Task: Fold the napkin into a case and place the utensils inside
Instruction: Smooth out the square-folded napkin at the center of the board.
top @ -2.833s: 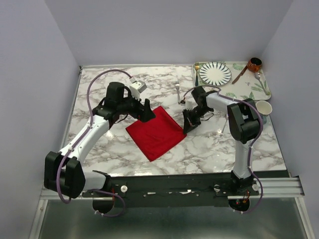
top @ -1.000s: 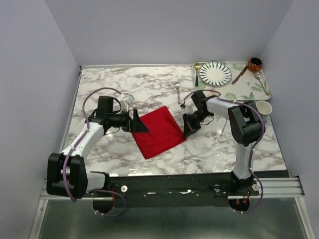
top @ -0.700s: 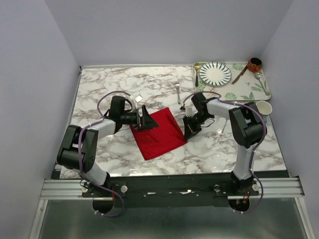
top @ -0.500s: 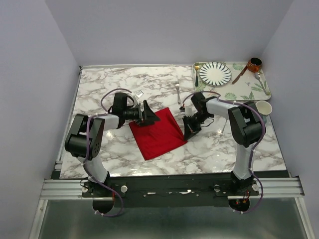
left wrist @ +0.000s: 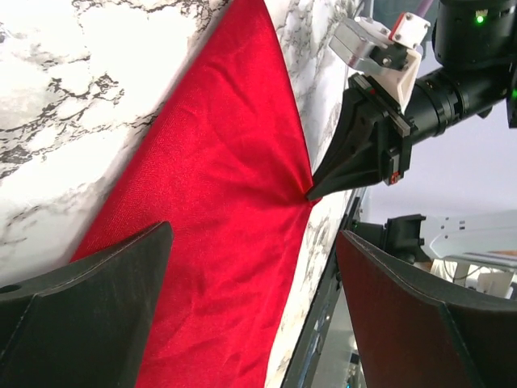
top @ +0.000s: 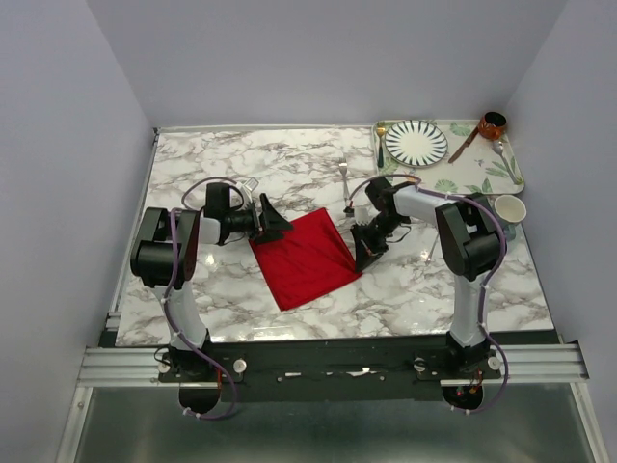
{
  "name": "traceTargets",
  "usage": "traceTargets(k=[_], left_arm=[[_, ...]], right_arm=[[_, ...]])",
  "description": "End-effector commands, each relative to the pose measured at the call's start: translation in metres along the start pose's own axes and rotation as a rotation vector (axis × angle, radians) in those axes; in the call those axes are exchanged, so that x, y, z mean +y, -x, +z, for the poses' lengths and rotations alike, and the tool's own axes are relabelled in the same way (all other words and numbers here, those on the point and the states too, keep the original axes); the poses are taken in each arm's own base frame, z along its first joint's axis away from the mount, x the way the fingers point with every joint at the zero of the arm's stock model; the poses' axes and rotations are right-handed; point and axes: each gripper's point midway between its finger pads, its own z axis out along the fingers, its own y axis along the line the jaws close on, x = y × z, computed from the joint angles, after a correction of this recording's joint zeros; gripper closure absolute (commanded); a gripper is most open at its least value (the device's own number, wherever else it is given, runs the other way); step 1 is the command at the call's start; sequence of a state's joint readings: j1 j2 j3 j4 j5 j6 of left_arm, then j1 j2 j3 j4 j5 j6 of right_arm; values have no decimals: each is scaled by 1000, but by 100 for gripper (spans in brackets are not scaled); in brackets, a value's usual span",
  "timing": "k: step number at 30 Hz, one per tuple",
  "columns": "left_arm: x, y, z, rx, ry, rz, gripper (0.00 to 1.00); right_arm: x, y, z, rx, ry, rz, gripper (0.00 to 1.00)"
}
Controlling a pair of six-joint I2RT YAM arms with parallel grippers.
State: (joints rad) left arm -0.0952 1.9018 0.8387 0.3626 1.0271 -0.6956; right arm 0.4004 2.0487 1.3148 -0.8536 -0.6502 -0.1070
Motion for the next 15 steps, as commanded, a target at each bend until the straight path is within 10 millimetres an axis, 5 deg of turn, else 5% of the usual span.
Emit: traceTargets(k=[1,8,15], left_arm=[[30,-14,-8,27,26,-37,1],[39,-21,-12,34,37,-34,1],[44,-22,-13,53,61,-1,1]], right_arm=[[-29,-5,9,43,-112,-39,99],[-22,-6,8,54,-70,-40,99],[35,13,-32,-24,68,-80,35]])
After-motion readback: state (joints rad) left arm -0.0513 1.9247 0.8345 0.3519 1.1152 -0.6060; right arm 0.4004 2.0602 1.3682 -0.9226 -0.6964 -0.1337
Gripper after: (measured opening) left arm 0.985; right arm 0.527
